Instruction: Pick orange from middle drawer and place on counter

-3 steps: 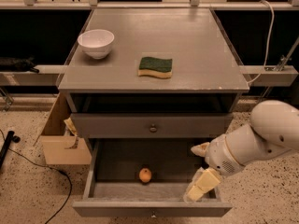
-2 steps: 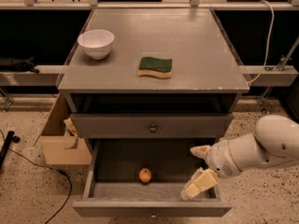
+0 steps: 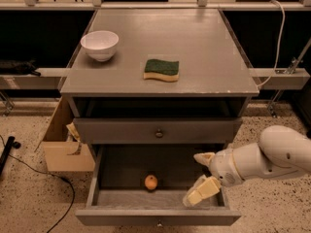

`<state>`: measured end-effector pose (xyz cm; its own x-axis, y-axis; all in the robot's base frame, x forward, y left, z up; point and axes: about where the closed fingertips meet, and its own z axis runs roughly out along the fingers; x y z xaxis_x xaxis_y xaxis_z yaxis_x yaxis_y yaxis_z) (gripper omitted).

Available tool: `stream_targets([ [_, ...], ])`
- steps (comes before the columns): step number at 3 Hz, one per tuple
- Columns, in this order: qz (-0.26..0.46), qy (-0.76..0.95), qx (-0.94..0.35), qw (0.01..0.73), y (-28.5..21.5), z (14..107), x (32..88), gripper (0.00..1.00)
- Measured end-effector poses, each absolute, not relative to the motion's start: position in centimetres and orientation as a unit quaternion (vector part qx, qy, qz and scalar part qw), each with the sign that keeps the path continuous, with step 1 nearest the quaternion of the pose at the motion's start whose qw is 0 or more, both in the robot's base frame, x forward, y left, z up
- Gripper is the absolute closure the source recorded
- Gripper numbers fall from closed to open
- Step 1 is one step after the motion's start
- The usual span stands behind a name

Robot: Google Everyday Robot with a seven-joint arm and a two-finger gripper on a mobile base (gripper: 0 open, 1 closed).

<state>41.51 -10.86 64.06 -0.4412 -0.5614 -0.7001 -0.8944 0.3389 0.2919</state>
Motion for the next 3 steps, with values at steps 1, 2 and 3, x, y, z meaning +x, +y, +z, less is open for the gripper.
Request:
stream_targets([
  [1, 0.332, 0.774, -0.465, 0.274, -9.6, 63.5, 43.2, 0.00],
  [2, 0.320, 0.763, -0.457, 0.326, -6.5, 63.0, 46.5, 0.00],
  [3, 0.297, 0.767, -0.435, 0.367, -6.1, 62.4, 48.7, 0.00],
])
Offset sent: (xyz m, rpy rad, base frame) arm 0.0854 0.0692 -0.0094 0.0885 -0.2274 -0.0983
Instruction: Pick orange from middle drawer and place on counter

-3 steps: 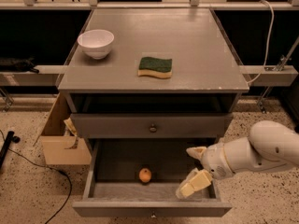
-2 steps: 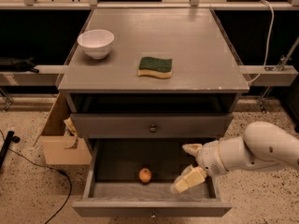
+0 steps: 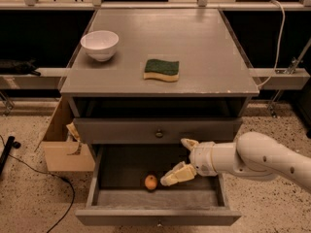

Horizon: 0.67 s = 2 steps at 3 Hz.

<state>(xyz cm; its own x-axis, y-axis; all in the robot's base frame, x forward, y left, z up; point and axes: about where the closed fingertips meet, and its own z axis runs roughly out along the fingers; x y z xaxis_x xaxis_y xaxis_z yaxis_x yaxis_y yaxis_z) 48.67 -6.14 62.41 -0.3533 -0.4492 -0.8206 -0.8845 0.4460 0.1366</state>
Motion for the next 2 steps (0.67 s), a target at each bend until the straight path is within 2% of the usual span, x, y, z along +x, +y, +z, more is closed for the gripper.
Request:
stream_targets([
  [1, 0.296, 0.766, -0.436, 0.367, -5.4, 62.1, 49.0, 0.00],
  [2, 0.307, 0.773, -0.449, 0.325, -5.3, 58.8, 48.6, 0.00],
])
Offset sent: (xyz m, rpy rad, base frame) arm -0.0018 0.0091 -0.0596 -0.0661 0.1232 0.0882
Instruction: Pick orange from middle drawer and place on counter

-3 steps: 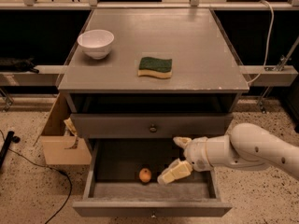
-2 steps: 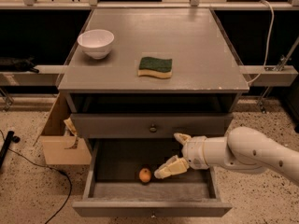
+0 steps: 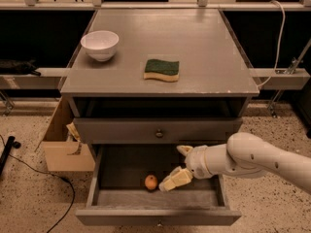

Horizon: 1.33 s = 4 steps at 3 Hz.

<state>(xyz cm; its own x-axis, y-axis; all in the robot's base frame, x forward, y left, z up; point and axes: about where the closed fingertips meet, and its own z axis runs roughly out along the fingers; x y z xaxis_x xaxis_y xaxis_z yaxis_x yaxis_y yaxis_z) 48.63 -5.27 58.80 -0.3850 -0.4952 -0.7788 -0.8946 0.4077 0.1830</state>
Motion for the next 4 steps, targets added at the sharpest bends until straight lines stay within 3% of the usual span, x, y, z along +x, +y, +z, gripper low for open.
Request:
stream_targets([
  [2, 0.298, 0.794, -0.453, 0.276, -7.9, 54.2, 48.1, 0.00],
  [3, 0.307, 0.807, -0.428, 0.267, -6.3, 50.9, 51.7, 0.00],
  [4, 0.307, 0.807, -0.428, 0.267, -6.3, 50.9, 51.7, 0.00],
])
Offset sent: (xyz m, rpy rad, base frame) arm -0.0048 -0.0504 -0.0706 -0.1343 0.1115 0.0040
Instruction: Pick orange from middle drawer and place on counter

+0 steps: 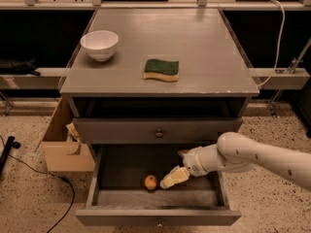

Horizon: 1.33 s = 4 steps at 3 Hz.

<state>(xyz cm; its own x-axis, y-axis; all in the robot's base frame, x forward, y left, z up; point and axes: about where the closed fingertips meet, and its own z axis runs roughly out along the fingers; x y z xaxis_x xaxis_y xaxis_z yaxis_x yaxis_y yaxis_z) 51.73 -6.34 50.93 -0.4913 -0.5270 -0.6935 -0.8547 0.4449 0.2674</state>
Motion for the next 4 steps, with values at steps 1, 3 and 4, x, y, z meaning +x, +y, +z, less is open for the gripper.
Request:
stream_targets([
  [1, 0.328, 0.802, -0.416, 0.276, -4.9, 50.5, 52.6, 0.00],
  [3, 0.358, 0.813, -0.391, 0.240, -2.9, 46.1, 52.5, 0.00],
  [4, 0.348, 0.806, -0.403, 0.258, -2.9, 47.4, 50.7, 0.00],
])
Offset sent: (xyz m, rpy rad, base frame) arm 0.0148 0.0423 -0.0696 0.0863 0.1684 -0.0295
